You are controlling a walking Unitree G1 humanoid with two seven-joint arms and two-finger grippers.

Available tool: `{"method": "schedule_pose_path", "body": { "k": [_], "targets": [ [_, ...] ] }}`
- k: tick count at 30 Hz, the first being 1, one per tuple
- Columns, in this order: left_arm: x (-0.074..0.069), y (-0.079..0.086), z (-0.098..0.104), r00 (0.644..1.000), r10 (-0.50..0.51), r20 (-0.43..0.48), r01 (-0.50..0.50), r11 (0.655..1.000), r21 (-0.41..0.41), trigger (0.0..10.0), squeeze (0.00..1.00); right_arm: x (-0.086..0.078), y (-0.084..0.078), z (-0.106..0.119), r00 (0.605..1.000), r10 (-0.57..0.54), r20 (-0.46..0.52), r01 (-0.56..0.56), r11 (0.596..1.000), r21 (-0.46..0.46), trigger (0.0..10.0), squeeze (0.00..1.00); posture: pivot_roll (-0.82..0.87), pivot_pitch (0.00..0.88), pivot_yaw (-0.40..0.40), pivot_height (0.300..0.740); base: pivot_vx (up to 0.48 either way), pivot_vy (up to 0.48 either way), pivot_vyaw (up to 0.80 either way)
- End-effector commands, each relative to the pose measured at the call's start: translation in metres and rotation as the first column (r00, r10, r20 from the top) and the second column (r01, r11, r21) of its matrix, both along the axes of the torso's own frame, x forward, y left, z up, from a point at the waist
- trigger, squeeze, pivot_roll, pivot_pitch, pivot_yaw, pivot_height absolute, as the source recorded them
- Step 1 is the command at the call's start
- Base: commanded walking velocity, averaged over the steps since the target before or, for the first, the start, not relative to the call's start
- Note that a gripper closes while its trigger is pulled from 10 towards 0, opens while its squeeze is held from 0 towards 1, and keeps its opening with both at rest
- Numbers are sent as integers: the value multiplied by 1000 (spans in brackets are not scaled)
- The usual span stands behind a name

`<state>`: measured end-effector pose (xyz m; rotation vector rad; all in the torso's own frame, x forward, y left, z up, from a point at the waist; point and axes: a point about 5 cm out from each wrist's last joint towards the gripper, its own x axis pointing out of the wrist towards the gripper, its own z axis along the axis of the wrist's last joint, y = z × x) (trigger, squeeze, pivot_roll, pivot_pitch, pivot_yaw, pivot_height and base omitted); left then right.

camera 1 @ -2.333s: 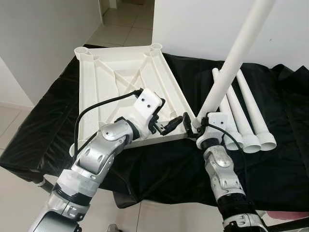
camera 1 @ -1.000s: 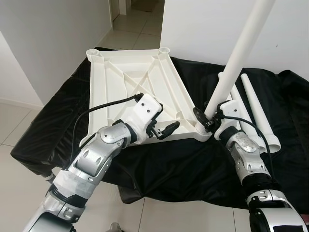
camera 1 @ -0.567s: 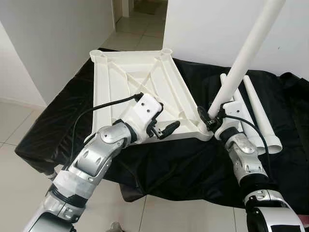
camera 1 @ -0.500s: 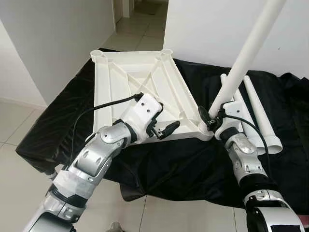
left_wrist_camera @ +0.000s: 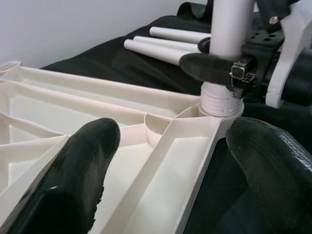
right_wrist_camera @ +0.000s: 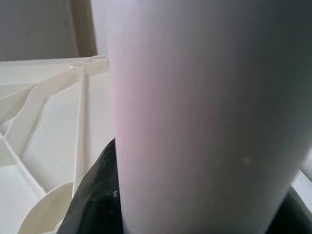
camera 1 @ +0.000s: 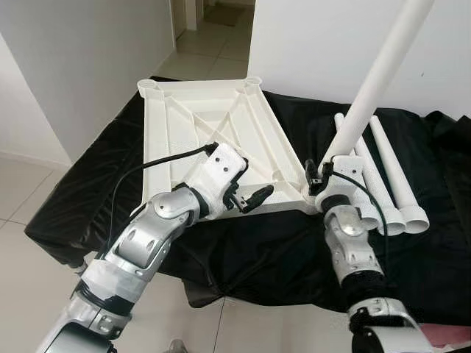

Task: Building children table

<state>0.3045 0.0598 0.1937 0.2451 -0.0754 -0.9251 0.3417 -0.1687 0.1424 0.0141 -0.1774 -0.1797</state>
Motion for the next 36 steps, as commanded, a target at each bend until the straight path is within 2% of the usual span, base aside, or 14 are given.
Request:
{"method": "schedule_pose_path", "body": {
  "k": [1,7,13,17,25,28,36],
  "targets": [
    [-2,-3,1,993,-119,-11,119,993,19,10000,0,-8,-3,-20,995,-58,-85,61,998,29,10000,0,-9,22,18,740,0,0,0],
    [0,-2,2,992,-122,-13,122,992,20,10000,0,-13,6,-19,996,-54,-69,57,998,37,10000,0,-23,27,36,740,0,0,0],
    [6,3,4,993,-114,-11,114,993,32,10000,0,-18,6,-16,993,-95,-70,98,995,37,10000,0,-43,35,48,740,0,0,0],
    [12,6,3,997,-75,-15,75,997,29,10000,0,-21,6,-13,992,-111,-68,113,993,34,10000,0,-55,51,51,740,0,0,0],
    [14,8,0,998,-51,-46,52,998,24,10000,0,-25,5,-14,990,-122,-69,125,991,41,10000,0,-59,64,70,740,0,0,0],
    [14,9,-2,999,-32,-40,35,998,59,10000,0,-26,3,-14,989,-131,-71,135,990,45,10000,0,-50,62,67,740,0,0,0],
    [15,11,-8,997,10,-71,-5,998,64,10000,0,-28,-4,-16,984,-156,-81,160,986,39,10000,0,-53,54,74,740,0,0,0]
  ]
}}
